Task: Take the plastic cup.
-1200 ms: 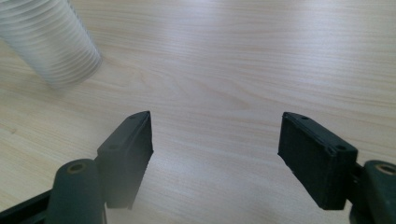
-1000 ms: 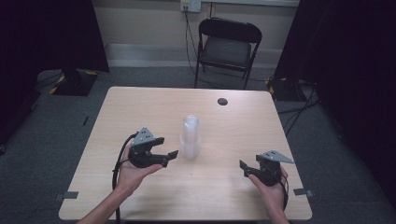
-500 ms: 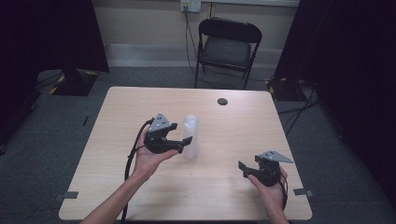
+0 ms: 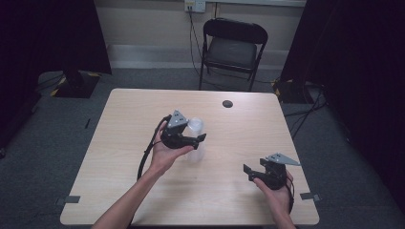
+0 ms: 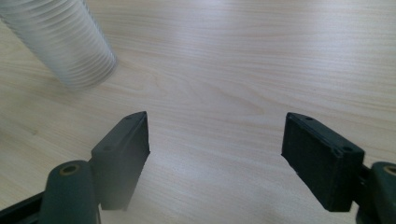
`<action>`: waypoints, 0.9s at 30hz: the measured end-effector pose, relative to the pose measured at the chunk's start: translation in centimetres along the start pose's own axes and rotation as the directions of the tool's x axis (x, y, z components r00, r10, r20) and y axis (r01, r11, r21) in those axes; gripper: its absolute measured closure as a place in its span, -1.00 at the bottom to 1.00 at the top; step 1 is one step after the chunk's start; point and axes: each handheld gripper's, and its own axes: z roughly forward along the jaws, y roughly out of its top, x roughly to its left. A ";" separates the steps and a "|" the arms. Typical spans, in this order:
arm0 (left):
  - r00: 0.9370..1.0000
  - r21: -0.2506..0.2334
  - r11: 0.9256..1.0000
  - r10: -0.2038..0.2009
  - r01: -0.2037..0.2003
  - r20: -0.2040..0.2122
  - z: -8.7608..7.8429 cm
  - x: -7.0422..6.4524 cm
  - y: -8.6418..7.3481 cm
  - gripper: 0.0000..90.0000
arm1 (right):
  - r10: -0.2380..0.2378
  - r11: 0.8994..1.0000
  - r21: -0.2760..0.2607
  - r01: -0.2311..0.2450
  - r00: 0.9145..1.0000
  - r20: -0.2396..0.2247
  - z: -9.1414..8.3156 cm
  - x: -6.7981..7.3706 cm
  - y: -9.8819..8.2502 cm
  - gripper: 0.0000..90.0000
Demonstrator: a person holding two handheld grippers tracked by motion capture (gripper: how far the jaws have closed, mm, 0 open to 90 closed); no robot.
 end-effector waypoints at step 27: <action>1.000 0.073 0.997 0.011 -0.009 -0.028 2.3 0.0 -1.5 -0.35 | 0.002 1.000 0.014 -0.002 1.000 -0.017 0.2 0.1 -0.1 -0.48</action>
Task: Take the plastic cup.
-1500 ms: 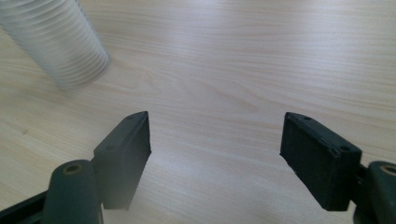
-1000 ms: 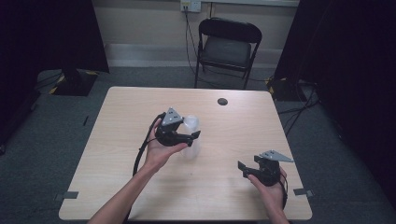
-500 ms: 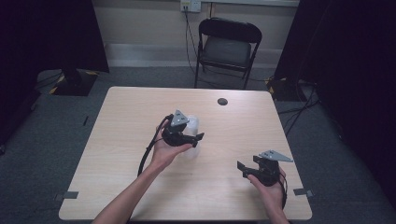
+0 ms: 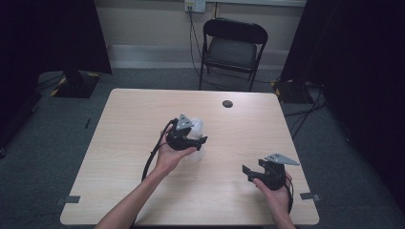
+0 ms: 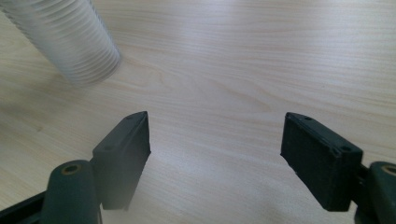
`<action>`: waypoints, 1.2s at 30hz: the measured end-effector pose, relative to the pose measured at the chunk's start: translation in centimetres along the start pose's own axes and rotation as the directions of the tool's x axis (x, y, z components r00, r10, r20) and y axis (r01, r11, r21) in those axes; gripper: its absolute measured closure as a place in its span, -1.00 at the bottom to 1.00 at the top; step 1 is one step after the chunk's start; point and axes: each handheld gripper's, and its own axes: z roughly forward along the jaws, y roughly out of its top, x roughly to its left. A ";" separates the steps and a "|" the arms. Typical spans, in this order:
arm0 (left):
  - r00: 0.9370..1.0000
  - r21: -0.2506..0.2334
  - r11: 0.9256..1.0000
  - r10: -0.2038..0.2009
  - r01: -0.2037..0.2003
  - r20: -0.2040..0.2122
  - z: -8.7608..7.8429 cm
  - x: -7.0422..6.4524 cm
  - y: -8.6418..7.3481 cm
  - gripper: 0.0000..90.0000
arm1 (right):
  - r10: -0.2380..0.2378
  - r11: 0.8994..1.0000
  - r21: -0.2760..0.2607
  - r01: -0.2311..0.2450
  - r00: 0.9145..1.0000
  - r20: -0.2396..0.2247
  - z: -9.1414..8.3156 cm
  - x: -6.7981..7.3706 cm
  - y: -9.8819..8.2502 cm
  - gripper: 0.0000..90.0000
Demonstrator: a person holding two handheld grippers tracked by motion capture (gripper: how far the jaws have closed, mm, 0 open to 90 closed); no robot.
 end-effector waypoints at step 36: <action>0.999 -0.089 0.995 -0.031 0.033 0.031 -1.6 0.1 1.2 -0.27 | 0.004 1.000 -0.010 -0.004 1.000 -0.010 0.1 0.1 0.0 -0.46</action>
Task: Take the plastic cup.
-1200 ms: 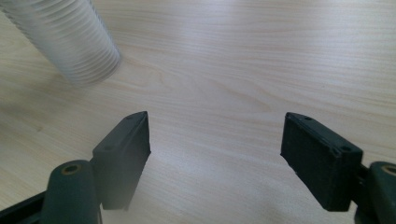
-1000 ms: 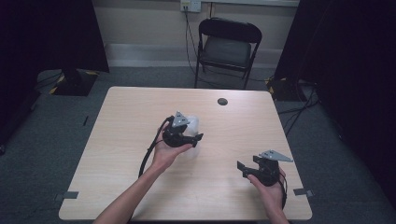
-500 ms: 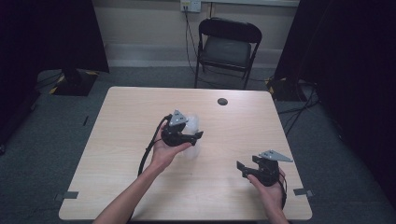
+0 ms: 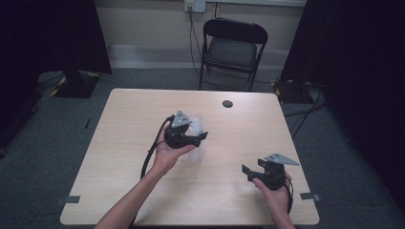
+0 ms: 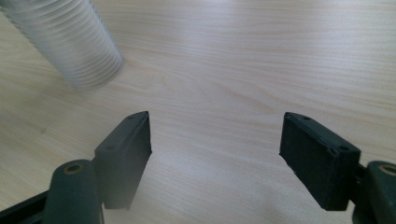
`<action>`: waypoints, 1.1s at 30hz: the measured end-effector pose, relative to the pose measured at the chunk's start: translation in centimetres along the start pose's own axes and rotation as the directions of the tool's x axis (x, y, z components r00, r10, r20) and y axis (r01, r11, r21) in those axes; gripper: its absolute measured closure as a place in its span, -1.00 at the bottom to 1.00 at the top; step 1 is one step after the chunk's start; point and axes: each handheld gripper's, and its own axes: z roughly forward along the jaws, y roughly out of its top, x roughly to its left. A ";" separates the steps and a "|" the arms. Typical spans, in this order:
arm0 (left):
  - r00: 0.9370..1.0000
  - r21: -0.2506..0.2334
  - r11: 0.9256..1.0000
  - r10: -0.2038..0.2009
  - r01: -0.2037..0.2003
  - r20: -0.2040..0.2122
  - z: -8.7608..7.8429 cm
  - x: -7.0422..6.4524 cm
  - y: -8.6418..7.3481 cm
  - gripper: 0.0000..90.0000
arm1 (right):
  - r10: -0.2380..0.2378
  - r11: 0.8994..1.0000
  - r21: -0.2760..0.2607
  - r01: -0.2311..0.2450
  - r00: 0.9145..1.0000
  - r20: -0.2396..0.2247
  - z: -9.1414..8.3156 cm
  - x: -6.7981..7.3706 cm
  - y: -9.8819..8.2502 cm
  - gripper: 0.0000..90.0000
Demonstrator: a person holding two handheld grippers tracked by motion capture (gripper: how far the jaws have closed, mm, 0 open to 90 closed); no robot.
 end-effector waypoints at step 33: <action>1.000 -0.106 0.994 0.001 0.001 0.018 -2.1 -0.8 1.9 -0.26 | 0.002 1.000 -0.007 -0.002 1.000 -0.020 0.1 0.3 0.1 -0.46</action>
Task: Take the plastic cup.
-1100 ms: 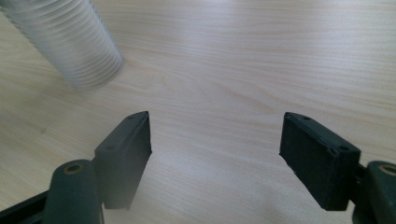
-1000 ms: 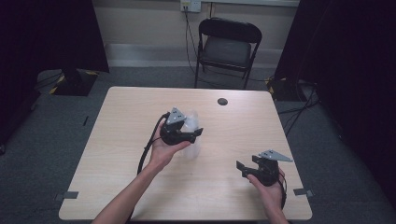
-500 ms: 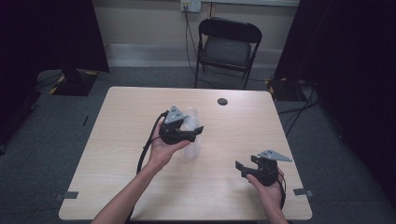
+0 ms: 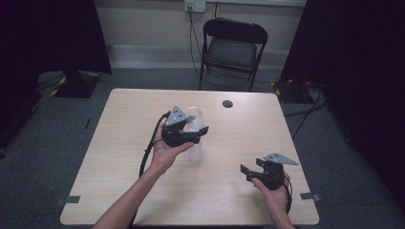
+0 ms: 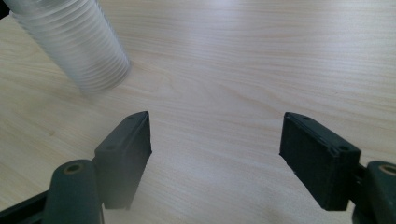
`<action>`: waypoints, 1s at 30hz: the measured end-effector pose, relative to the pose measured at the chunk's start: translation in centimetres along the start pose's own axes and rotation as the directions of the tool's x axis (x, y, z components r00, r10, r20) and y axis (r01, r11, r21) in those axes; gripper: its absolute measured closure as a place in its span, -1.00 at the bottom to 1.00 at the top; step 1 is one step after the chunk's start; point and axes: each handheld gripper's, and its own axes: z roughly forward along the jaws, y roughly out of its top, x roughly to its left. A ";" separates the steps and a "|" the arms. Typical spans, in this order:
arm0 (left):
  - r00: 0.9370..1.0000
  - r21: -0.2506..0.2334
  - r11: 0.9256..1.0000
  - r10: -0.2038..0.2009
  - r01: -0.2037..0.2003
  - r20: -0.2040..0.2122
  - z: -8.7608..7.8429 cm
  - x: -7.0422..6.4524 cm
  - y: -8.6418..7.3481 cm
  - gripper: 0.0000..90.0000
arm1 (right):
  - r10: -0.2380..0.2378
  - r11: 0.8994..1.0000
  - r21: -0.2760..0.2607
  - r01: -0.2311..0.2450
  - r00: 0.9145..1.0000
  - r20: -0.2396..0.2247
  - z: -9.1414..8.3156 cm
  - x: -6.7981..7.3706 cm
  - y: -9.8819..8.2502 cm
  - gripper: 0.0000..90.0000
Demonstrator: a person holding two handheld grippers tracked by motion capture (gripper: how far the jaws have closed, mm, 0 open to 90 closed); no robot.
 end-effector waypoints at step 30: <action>1.000 -0.100 0.995 -0.005 0.005 0.006 -2.5 0.0 3.3 -0.24 | -0.013 1.000 -0.014 0.012 1.000 -0.010 0.0 0.3 0.2 -0.46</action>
